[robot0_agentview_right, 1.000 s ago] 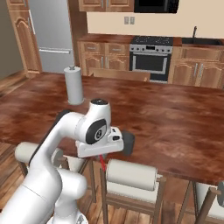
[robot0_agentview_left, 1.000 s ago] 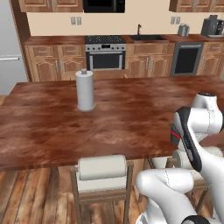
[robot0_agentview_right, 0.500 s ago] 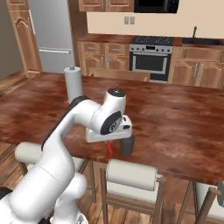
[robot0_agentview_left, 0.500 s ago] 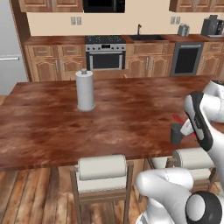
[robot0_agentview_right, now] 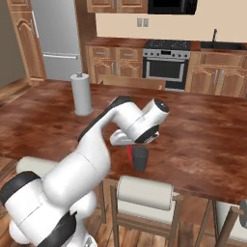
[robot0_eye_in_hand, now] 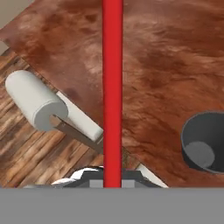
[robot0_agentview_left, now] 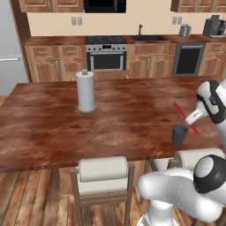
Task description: Take a straw from the drawer in front and place it inside the glass cup on the dining counter.
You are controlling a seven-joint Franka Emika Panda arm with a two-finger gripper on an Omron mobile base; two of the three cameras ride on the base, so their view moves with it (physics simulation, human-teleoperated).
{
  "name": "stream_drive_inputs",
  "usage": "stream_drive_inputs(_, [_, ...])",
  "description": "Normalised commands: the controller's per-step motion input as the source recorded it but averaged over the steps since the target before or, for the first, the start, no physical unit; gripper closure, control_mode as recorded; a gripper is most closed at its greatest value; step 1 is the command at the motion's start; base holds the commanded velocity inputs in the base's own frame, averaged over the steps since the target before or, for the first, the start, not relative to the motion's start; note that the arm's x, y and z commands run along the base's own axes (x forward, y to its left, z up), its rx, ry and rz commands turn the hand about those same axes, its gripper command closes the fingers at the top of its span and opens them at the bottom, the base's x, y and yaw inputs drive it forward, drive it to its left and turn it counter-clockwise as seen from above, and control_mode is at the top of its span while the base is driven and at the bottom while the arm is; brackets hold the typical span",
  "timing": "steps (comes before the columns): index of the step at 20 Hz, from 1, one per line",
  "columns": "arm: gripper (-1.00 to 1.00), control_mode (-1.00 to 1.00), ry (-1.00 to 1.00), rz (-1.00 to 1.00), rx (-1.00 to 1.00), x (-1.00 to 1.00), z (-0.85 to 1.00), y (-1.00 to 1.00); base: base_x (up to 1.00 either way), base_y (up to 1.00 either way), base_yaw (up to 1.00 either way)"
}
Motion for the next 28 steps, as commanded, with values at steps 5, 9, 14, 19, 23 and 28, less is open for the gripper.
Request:
stream_drive_inputs(5, [1.00, -1.00, -0.12, 0.17, 0.27, 0.59, -0.06, -0.21, 0.00, 0.00, 0.00])
stream_drive_inputs(9, [1.00, -1.00, -0.12, 0.18, 0.32, 0.53, -0.09, -0.14, 0.00, 0.00, 0.00])
stream_drive_inputs(14, [1.00, -1.00, -0.10, 0.12, 0.34, 0.44, -0.21, -0.01, 0.00, 0.00, 0.00])
stream_drive_inputs(19, [1.00, -1.00, -0.07, 0.06, 0.27, 0.38, -0.07, -0.18, 0.00, 0.00, 0.00])
stream_drive_inputs(23, [1.00, -1.00, -0.04, 0.01, 0.18, 0.26, -0.01, -0.42, 0.00, 0.00, 0.00])
stream_drive_inputs(28, [1.00, -1.00, -0.02, 0.01, 0.09, 0.21, -0.05, -0.35, 0.00, 0.00, 0.00])
